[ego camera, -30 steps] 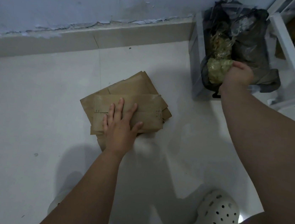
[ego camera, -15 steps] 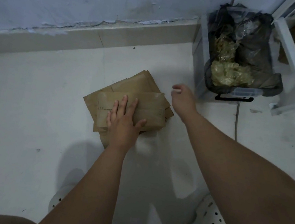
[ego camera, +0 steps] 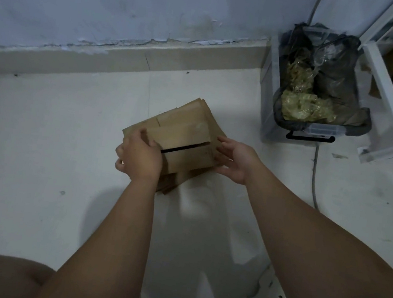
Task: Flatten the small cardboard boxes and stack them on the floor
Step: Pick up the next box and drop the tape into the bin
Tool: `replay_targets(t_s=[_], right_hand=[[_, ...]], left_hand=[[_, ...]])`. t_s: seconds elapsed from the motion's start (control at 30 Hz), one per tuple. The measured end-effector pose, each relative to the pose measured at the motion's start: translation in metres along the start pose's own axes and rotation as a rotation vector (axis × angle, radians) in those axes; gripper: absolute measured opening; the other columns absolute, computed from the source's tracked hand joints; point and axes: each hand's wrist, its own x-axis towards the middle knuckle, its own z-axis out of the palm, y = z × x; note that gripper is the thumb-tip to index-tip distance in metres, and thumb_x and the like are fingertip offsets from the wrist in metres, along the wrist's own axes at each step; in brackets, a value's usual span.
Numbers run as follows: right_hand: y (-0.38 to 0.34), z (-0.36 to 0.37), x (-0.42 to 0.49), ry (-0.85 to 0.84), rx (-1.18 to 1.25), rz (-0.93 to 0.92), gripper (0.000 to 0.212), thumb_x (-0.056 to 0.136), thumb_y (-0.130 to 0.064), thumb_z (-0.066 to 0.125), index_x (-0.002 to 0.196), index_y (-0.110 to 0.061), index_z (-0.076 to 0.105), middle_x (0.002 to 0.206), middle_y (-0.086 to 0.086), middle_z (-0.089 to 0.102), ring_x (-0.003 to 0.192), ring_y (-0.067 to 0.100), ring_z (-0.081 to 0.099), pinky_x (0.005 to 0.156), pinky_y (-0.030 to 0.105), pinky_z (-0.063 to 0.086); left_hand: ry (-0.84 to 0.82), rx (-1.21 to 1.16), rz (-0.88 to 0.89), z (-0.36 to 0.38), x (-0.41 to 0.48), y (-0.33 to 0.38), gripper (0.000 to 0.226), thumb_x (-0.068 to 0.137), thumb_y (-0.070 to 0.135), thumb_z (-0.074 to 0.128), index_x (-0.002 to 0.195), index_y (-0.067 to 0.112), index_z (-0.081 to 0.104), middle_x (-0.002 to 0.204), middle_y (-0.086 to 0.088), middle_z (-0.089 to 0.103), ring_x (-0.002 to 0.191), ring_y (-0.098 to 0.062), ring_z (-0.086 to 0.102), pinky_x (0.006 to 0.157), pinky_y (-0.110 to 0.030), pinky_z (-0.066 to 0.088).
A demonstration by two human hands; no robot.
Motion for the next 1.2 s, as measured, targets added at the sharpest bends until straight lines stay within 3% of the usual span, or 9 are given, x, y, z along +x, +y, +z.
replay_targets(t_s=[0.1, 0.2, 0.33, 0.47, 0.67, 0.9, 1.03, 1.1, 1.2], right_hand=[[0.000, 0.006, -0.006, -0.040, -0.063, -0.025, 0.029, 0.098, -0.014, 0.048, 0.125, -0.018, 0.057, 0.104, 0.002, 0.060, 0.102, 0.022, 0.060, 0.083, 0.042, 0.052], [0.004, 0.015, -0.012, -0.024, -0.246, -0.060, 0.024, 0.096, -0.023, 0.054, 0.120, -0.020, 0.056, 0.111, 0.006, 0.061, 0.102, 0.025, 0.060, 0.080, 0.036, 0.052], [0.008, 0.023, -0.019, 0.051, -0.372, -0.097, 0.025, 0.095, -0.043, 0.051, 0.105, -0.021, 0.056, 0.108, 0.004, 0.060, 0.096, 0.024, 0.062, 0.061, 0.031, 0.052], [0.008, 0.021, -0.024, 0.058, -0.355, -0.073, 0.037, 0.096, -0.047, 0.047, 0.118, -0.017, 0.053, 0.114, 0.005, 0.057, 0.103, 0.027, 0.061, 0.068, 0.034, 0.056], [0.007, 0.011, -0.031, 0.096, -0.392, -0.115, 0.016, 0.089, -0.007, 0.050, 0.096, -0.021, 0.051, 0.099, 0.005, 0.055, 0.084, 0.018, 0.058, 0.048, 0.021, 0.051], [0.004, 0.002, -0.049, -0.047, -0.535, 0.009, 0.035, 0.077, -0.019, 0.074, 0.105, -0.025, 0.053, 0.108, 0.005, 0.059, 0.095, 0.023, 0.061, 0.063, 0.029, 0.055], [0.000, 0.001, -0.055, 0.071, -0.496, -0.060, 0.048, 0.079, -0.046, 0.070, 0.116, -0.023, 0.049, 0.111, 0.005, 0.056, 0.097, 0.025, 0.060, 0.070, 0.033, 0.053], [0.000, 0.005, -0.056, 0.155, -0.551, -0.138, 0.062, 0.079, -0.055, 0.066, 0.126, -0.021, 0.044, 0.115, 0.006, 0.055, 0.099, 0.027, 0.059, 0.066, 0.032, 0.053], [-0.001, 0.011, -0.059, 0.236, -0.609, -0.223, 0.080, 0.075, -0.070, 0.057, 0.136, -0.021, 0.038, 0.128, 0.007, 0.051, 0.106, 0.030, 0.057, 0.080, 0.040, 0.056]], left_hand=[[-0.066, -0.049, -0.074, -0.006, -0.002, -0.006, 0.063, 0.084, 0.029, 0.065, 0.140, 0.026, 0.034, 0.147, -0.003, 0.030, 0.131, -0.033, 0.027, 0.099, -0.049, 0.037], [-0.104, -0.151, -0.165, -0.011, -0.003, -0.010, 0.083, 0.078, 0.035, 0.074, 0.144, 0.025, 0.025, 0.151, -0.009, 0.017, 0.133, -0.038, 0.024, 0.097, -0.045, 0.039], [-0.244, -0.191, -0.246, -0.019, -0.001, -0.013, 0.079, 0.079, 0.024, 0.068, 0.144, 0.021, 0.023, 0.141, -0.015, 0.030, 0.124, -0.040, 0.039, 0.100, -0.047, 0.043], [-0.288, -0.086, -0.141, -0.029, -0.003, -0.011, 0.082, 0.077, 0.009, 0.058, 0.147, 0.021, 0.017, 0.138, -0.013, 0.037, 0.123, -0.036, 0.040, 0.102, -0.048, 0.040], [-0.367, -0.080, -0.026, -0.043, -0.009, -0.003, 0.099, 0.079, 0.001, 0.059, 0.150, 0.032, -0.002, 0.148, 0.001, 0.029, 0.128, -0.034, 0.032, 0.100, -0.047, 0.041], [-0.496, -0.122, 0.220, -0.063, -0.017, -0.001, 0.110, 0.078, -0.001, 0.062, 0.148, 0.029, -0.017, 0.149, -0.005, 0.027, 0.109, -0.020, 0.044, 0.092, -0.037, 0.047], [-0.490, -0.238, 0.134, -0.070, -0.024, -0.001, 0.107, 0.073, 0.000, 0.070, 0.151, 0.025, 0.000, 0.151, -0.002, 0.025, 0.130, -0.027, 0.035, 0.095, -0.028, 0.039], [-0.525, -0.290, 0.093, -0.073, -0.029, -0.003, 0.080, 0.071, 0.002, 0.070, 0.138, 0.025, 0.032, 0.134, -0.008, 0.046, 0.124, -0.030, 0.045, 0.100, -0.036, 0.043], [-0.547, -0.366, 0.098, -0.078, -0.042, -0.003, 0.079, 0.069, 0.003, 0.068, 0.136, 0.030, 0.036, 0.119, -0.005, 0.054, 0.116, -0.031, 0.049, 0.097, -0.047, 0.047]])
